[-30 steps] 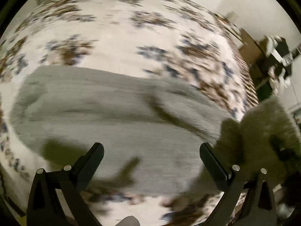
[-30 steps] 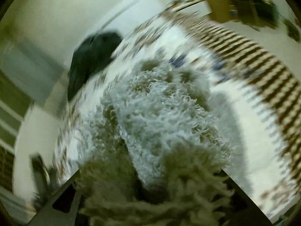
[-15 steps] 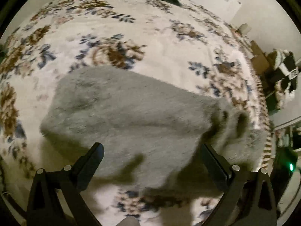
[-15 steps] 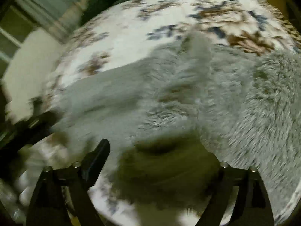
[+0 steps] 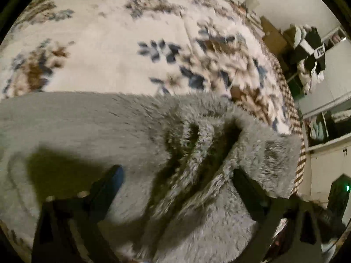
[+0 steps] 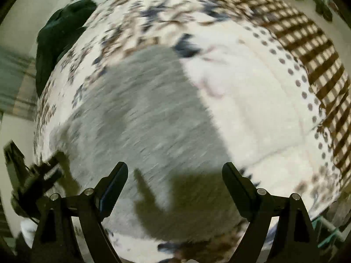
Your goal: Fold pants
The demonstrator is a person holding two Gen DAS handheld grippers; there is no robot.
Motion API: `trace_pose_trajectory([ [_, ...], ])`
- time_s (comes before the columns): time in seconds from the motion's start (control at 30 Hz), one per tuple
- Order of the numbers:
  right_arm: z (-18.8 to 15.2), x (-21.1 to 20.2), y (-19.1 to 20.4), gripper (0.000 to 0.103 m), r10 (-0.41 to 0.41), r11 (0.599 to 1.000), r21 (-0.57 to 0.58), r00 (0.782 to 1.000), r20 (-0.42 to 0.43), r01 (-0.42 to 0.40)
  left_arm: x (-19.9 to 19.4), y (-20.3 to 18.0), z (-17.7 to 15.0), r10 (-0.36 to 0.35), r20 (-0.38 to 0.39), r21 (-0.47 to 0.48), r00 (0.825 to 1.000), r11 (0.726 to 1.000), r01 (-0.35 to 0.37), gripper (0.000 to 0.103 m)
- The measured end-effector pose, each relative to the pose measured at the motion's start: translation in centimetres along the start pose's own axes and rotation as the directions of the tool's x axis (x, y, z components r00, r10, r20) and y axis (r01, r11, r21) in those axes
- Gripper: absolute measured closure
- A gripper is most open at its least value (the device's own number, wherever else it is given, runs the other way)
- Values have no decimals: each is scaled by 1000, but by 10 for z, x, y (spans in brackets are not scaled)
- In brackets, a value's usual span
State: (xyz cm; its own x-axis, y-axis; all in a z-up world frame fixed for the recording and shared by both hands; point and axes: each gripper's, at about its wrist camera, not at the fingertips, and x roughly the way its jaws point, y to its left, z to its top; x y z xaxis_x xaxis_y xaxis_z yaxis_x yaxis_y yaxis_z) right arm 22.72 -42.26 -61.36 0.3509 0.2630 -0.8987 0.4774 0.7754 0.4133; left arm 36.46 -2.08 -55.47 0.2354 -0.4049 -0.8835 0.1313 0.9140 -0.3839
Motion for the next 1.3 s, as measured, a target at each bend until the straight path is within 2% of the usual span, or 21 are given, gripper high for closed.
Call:
trace_pose_trajectory([
  [0.03,8,5,-11,13,13,1000,22,1000,-9,-13,4,1,0,-30,-1,4,1000,1000,30,69],
  [0.07,14,9,-19,13,25,999,40,1000,-16,-24,6,2,-1,-76,-1,5,997,997,76,89],
  [0.13,28,24,-30,14,69,995,80,997,-37,-66,-2,7,-5,-100,27,5,995,995,100,91],
  [0.17,33,31,-32,21,89,992,89,995,-37,-86,-7,10,-7,-112,47,-1,993,994,112,92],
  [0.2,38,38,-33,45,123,989,84,992,-32,-120,-14,14,-11,-118,67,-11,991,993,119,92],
  [0.3,42,43,-22,76,80,996,27,997,-3,-80,-24,22,-19,-111,92,-25,989,993,114,96],
  [0.43,45,24,-5,80,51,999,-3,997,60,-51,-23,31,-22,-90,93,-65,992,993,96,98],
  [0.57,43,24,-7,80,18,1000,14,999,27,-19,-6,55,-18,-54,61,-155,997,986,63,98],
  [0.63,45,31,-10,75,9,999,41,1000,-14,-8,-8,67,-20,-74,61,-224,995,971,86,97],
  [0.67,47,31,-9,67,-8,999,41,1000,-18,8,-14,70,-21,-69,76,-242,995,966,86,97],
  [0.7,47,28,-6,57,-29,999,27,999,-16,30,-19,71,-22,-62,82,-246,995,966,81,96],
  [0.73,46,24,1,49,-71,997,-1,997,-4,71,-26,72,-25,-56,87,-249,995,966,76,87],
  [0.77,44,20,10,30,-109,994,-32,994,13,109,-34,73,-29,-51,97,-251,994,965,74,78],
  [0.8,40,14,19,17,-132,989,-63,991,32,134,-41,75,-33,-47,106,-257,993,964,73,45],
  [0.83,35,7,31,14,-156,982,-99,986,56,161,-48,78,-38,-47,113,-271,992,959,76,5],
  [0.93,14,-9,63,7,-175,964,-180,978,113,194,-73,96,-62,-58,164,-349,985,930,113,0],
  [1.0,-2,-11,82,1,-106,971,-199,987,124,129,-88,113,-83,-34,188,-423,982,899,112,0],
  [1.1,-24,7,110,1,-17,973,-227,997,73,33,-105,150,-119,20,256,-555,967,822,130,0],
  [1.17,-35,26,126,1,-33,966,-255,999,28,40,-104,185,-137,72,288,-657,955,741,142,0],
  [1.23,-44,44,142,1,-58,955,-291,998,3,56,-99,215,-143,103,321,-713,942,681,168,0],
  [1.3,-50,57,151,2,-88,944,-319,996,-8,81,-92,240,-141,130,346,-742,929,645,186,0],
])
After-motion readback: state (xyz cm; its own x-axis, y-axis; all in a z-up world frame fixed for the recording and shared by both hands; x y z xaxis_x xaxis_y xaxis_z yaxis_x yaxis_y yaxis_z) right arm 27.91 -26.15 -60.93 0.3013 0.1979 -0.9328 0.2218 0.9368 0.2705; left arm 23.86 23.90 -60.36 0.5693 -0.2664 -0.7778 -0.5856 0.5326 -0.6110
